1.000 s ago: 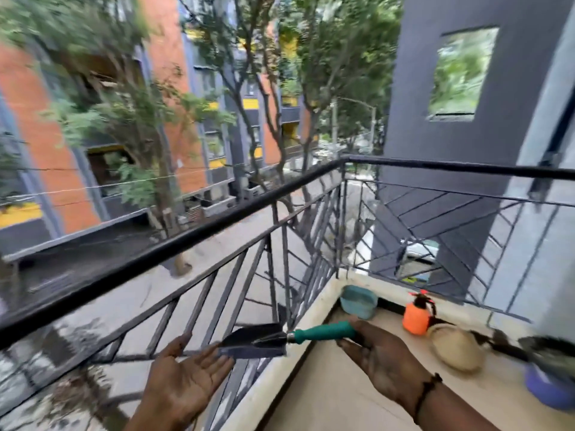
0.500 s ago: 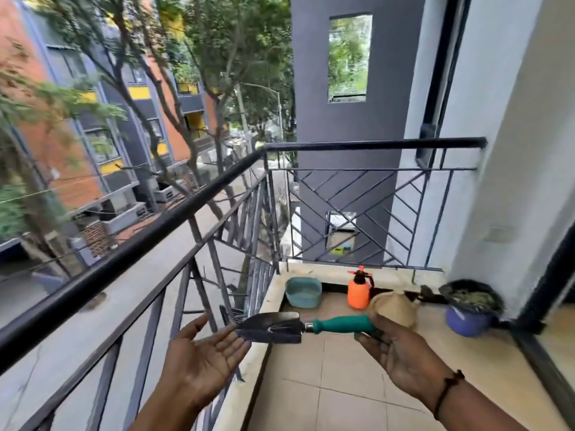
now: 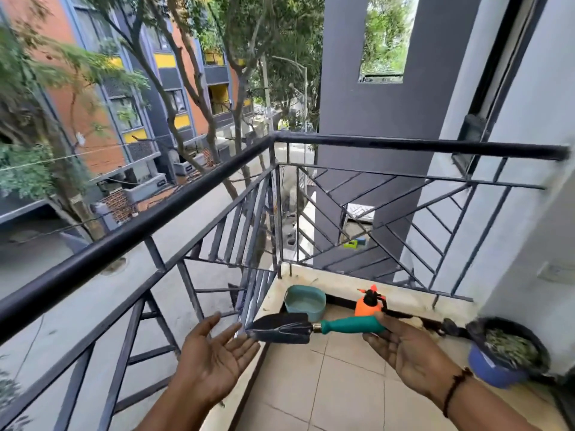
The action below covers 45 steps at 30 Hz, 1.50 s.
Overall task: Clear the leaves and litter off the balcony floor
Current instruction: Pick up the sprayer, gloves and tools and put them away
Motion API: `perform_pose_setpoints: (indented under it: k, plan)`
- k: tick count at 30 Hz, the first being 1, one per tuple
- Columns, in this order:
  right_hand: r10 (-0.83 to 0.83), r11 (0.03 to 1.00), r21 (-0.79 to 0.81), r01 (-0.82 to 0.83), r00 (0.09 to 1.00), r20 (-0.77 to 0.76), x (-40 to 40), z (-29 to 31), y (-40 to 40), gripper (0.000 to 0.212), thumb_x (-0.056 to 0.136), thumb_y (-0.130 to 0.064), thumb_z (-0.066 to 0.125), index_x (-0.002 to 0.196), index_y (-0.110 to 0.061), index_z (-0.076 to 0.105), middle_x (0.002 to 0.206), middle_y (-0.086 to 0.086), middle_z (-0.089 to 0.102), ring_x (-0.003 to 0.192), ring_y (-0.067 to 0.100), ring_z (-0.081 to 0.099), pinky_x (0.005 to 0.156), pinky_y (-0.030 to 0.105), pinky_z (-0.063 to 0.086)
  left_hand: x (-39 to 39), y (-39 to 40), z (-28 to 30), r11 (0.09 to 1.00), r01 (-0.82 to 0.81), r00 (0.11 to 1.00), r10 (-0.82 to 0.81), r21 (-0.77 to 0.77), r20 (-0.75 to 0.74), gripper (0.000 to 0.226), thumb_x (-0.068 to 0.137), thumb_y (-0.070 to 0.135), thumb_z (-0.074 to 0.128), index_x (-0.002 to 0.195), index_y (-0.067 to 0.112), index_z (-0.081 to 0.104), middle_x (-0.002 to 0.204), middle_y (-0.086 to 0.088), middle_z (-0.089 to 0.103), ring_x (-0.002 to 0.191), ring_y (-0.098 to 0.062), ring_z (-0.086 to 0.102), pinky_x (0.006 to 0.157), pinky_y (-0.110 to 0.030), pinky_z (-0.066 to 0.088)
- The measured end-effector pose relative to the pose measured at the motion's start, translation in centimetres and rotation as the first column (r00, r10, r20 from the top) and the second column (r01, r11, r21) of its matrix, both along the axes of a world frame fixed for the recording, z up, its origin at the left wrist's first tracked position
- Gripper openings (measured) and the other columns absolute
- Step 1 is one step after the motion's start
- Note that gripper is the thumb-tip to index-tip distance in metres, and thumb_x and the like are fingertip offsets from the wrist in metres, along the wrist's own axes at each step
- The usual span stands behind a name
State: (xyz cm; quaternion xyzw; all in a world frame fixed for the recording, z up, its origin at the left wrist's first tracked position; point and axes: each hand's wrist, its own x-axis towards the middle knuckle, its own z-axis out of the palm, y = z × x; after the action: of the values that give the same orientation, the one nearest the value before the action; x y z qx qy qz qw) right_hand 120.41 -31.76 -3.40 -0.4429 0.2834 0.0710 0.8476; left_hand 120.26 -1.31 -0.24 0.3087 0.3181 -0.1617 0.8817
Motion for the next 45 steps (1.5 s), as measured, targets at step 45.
perform_pose_setpoints:
  k: [45]
  plan:
    - [0.239,0.968,0.067,-0.243,0.800,-0.551,44.8,-22.2,-14.1,0.019,0.081,0.004,0.069,0.099,0.008,0.068,0.085,0.023,0.070,0.063,0.028,0.067,0.055,0.031,0.059,53.5,-17.3,-20.2,0.910,0.273,0.842,-0.069,0.312,-0.535,0.026,0.095,0.039,0.052,0.108,0.018,0.061,0.100,-0.005,0.061,0.080,-0.024,0.059,0.073,-0.030,0.042]
